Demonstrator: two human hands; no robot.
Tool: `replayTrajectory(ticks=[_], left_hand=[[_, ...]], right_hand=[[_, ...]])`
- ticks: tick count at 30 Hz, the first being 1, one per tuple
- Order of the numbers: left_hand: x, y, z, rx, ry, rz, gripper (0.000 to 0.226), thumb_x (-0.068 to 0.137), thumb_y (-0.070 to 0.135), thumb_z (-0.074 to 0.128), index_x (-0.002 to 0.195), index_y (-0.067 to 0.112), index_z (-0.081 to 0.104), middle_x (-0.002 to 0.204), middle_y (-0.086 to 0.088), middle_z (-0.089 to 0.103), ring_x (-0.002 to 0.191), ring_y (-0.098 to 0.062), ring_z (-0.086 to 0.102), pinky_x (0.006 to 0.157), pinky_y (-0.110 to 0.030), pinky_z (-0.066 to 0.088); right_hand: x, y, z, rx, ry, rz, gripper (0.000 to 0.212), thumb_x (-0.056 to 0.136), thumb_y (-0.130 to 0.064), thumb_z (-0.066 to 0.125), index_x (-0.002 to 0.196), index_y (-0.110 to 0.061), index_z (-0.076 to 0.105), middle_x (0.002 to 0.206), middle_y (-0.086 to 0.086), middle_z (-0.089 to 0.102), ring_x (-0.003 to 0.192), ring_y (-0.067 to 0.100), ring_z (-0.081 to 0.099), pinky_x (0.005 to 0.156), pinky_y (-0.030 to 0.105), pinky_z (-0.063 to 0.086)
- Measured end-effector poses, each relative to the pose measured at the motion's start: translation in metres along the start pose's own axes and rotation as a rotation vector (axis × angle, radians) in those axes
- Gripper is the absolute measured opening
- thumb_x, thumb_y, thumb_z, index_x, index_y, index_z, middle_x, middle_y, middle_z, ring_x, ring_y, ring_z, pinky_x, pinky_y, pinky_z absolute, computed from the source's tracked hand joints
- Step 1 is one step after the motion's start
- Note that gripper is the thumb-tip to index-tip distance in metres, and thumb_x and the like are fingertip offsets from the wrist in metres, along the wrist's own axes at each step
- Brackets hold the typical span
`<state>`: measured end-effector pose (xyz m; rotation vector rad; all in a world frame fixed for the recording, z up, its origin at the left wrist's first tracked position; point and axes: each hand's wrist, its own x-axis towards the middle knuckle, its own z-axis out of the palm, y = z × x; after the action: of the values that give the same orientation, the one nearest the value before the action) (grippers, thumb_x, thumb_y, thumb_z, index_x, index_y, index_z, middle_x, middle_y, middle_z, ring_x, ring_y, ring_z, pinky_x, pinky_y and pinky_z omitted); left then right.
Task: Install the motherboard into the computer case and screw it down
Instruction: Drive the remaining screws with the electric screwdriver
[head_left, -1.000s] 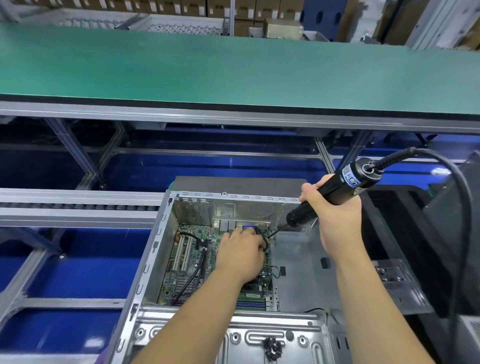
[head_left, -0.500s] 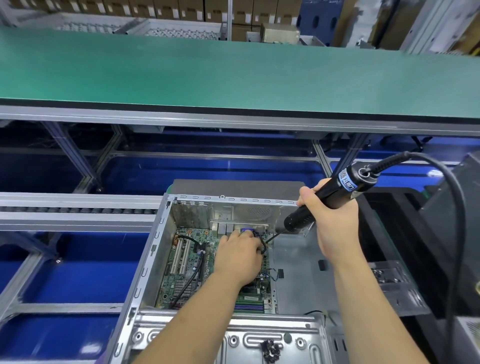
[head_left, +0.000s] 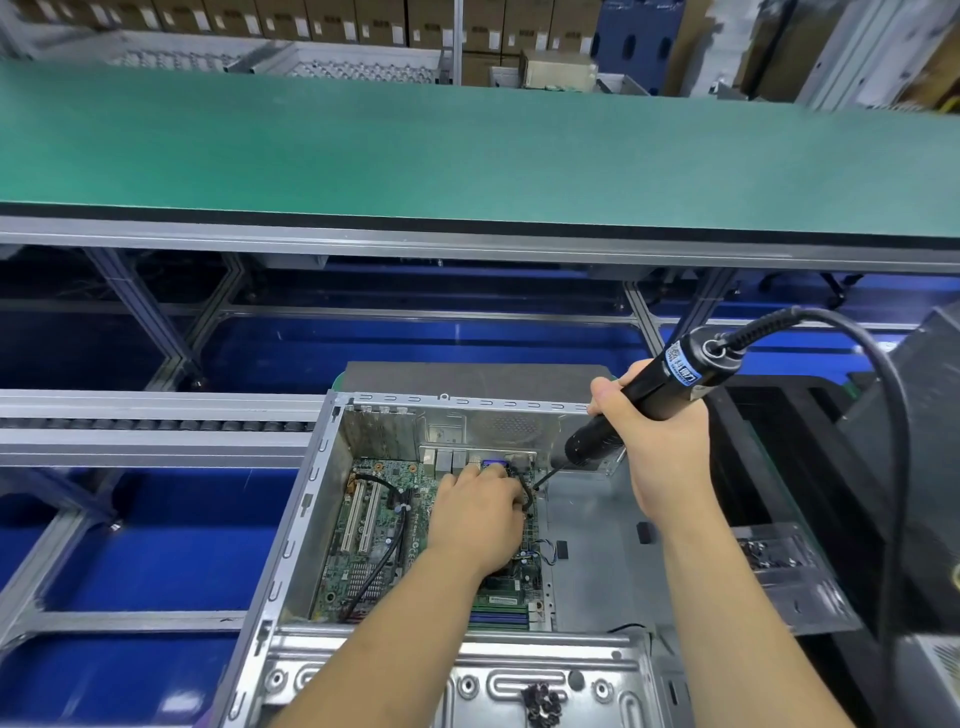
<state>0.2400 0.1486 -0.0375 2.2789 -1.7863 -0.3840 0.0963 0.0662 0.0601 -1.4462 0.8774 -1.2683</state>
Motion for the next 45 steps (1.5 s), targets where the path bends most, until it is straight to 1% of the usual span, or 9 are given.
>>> replayTrajectory(ticks=[13,15,19,24,28,32,35,38,45], left_hand=[[0.002,-0.002,0.002,0.008,0.009,0.007,0.026,0.095,0.029,0.046,0.107,0.029,0.068,0.119,0.007,0.06,0.113,-0.021,0.051,0.1,-0.041,0.036],[0.002,-0.002,0.002,0.006,0.009,0.011,0.026,0.095,0.029,0.046,0.107,0.03,0.068,0.118,0.008,0.06,0.112,-0.021,0.051,0.1,-0.041,0.036],[0.003,-0.003,0.003,-0.01,0.018,0.011,0.024,0.095,0.03,0.047,0.105,0.031,0.069,0.117,0.008,0.061,0.111,-0.019,0.052,0.101,-0.04,0.036],[0.004,-0.002,0.002,-0.047,0.023,-0.012,0.019,0.095,0.034,0.05,0.106,0.032,0.065,0.113,0.008,0.063,0.112,-0.018,0.054,0.099,-0.039,0.036],[0.005,-0.002,-0.004,-0.261,0.048,-0.071,0.032,0.089,0.044,0.065,0.12,0.036,0.06,0.114,0.016,0.064,0.112,-0.012,0.054,0.102,-0.038,0.037],[0.002,0.0,-0.008,-0.403,0.027,0.015,0.043,0.084,0.038,0.074,0.126,0.034,0.062,0.115,0.019,0.063,0.114,-0.007,0.051,0.104,-0.032,0.041],[-0.002,0.002,-0.007,-0.479,-0.044,0.056,0.039,0.08,0.032,0.079,0.117,0.033,0.068,0.099,0.021,0.065,0.096,0.001,0.058,0.091,-0.021,0.046],[-0.007,0.007,-0.011,-0.546,-0.017,0.059,0.033,0.081,0.025,0.079,0.112,0.03,0.071,0.091,0.02,0.067,0.085,0.008,0.06,0.073,-0.002,0.04],[-0.019,0.02,-0.028,-0.612,0.076,0.029,0.015,0.086,0.021,0.075,0.084,0.036,0.073,0.076,0.024,0.07,0.075,0.011,0.061,0.066,-0.002,0.041]], right_hand=[[0.003,-0.003,-0.001,0.001,0.012,-0.03,0.018,0.071,-0.045,0.079,0.071,-0.031,0.069,0.07,0.009,0.067,0.07,0.019,0.064,0.07,0.023,0.054],[0.002,-0.008,-0.002,0.008,0.016,-0.033,0.017,0.072,-0.044,0.079,0.071,-0.03,0.069,0.071,0.01,0.067,0.071,0.02,0.064,0.073,0.029,0.055],[0.0,-0.023,-0.01,0.059,0.032,-0.06,0.014,0.076,-0.037,0.079,0.071,-0.029,0.068,0.07,0.005,0.067,0.073,0.027,0.063,0.084,0.055,0.055],[-0.007,-0.047,-0.02,0.097,0.05,-0.082,0.017,0.077,-0.04,0.082,0.072,-0.029,0.07,0.069,0.002,0.067,0.076,0.032,0.062,0.089,0.068,0.051],[-0.018,-0.067,-0.031,0.156,0.079,-0.101,0.03,0.071,-0.055,0.086,0.073,-0.029,0.071,0.07,0.001,0.068,0.077,0.032,0.062,0.093,0.064,0.051],[-0.032,-0.081,-0.044,0.293,0.083,-0.11,0.036,0.063,-0.058,0.088,0.072,-0.03,0.068,0.066,-0.001,0.064,0.07,0.023,0.061,0.083,0.052,0.051],[-0.041,-0.086,-0.05,0.3,0.096,-0.124,0.029,0.069,-0.048,0.09,0.07,-0.029,0.067,0.066,-0.001,0.063,0.07,0.024,0.058,0.082,0.051,0.049],[-0.045,-0.094,-0.05,0.312,0.123,-0.121,0.017,0.076,-0.036,0.079,0.069,-0.028,0.067,0.065,0.0,0.062,0.07,0.025,0.058,0.083,0.053,0.049],[-0.054,-0.104,-0.05,0.323,0.12,-0.141,0.017,0.076,-0.039,0.078,0.067,-0.029,0.068,0.067,0.003,0.064,0.077,0.032,0.058,0.095,0.068,0.048]])
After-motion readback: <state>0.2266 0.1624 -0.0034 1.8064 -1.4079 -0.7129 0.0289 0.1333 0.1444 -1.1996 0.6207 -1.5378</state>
